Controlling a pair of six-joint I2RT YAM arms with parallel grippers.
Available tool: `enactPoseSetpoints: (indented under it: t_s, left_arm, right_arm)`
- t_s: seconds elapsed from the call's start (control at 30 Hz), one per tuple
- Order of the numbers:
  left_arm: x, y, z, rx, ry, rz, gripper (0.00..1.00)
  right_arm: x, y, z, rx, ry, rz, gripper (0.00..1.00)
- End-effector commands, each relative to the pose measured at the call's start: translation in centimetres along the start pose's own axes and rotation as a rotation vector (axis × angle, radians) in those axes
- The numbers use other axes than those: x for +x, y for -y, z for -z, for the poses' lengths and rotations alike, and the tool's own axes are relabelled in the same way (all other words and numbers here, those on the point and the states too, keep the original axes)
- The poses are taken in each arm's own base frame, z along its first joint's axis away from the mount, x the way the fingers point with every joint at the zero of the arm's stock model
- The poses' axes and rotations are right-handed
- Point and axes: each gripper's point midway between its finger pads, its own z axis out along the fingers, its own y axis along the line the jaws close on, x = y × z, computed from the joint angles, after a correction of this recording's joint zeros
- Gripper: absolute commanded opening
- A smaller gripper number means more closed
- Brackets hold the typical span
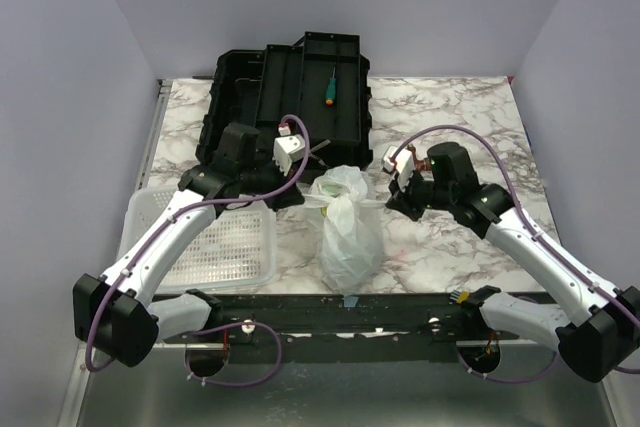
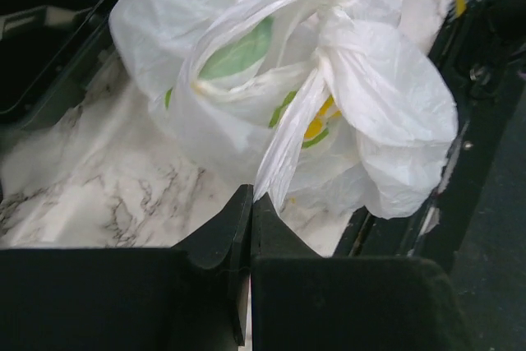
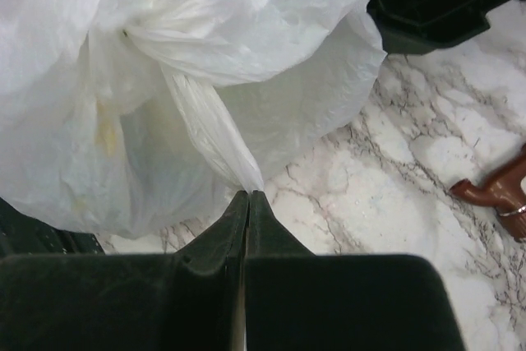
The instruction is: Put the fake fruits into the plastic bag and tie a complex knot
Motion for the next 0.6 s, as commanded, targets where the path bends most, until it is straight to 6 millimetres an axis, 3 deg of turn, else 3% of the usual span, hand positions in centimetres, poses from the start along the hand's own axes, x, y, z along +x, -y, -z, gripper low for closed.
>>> enactPoseSetpoints:
  t_s: [0.0, 0.07, 0.2, 0.27, 0.37, 0.4, 0.57]
  left_arm:
    - [4.4, -3.5, 0.4, -0.138, -0.090, -0.053, 0.00]
    - [4.6, -3.2, -0.3, -0.103, -0.081, -0.055, 0.00]
    - [3.7, -2.4, -1.3, -0.056, -0.054, -0.054, 0.00]
    - [3.3, -2.2, -1.6, -0.042, -0.045, -0.057, 0.00]
    - [2.9, -2.0, -1.7, -0.034, -0.031, -0.066, 0.00]
    - [2.8, -1.9, -1.7, -0.029, -0.027, -0.068, 0.00]
    - [2.6, -1.7, -1.7, -0.027, -0.018, -0.066, 0.00]
  right_arm:
    - [5.9, 0.8, -0.4, 0.060, -0.175, 0.031, 0.01]
    - [5.4, 0.0, -0.9, 0.013, -0.138, 0.036, 0.01]
    - [2.0, -2.3, -1.0, -0.145, -0.021, 0.037, 0.01]
    - [0.4, -3.0, -0.8, -0.195, 0.019, 0.022, 0.13]
    - [-0.7, -2.9, -0.9, -0.203, 0.044, 0.019, 0.46]
    - [-0.7, -2.9, -1.0, -0.203, 0.046, 0.023, 0.52]
    - [-0.7, -3.0, -2.3, -0.222, 0.054, 0.015, 0.73]
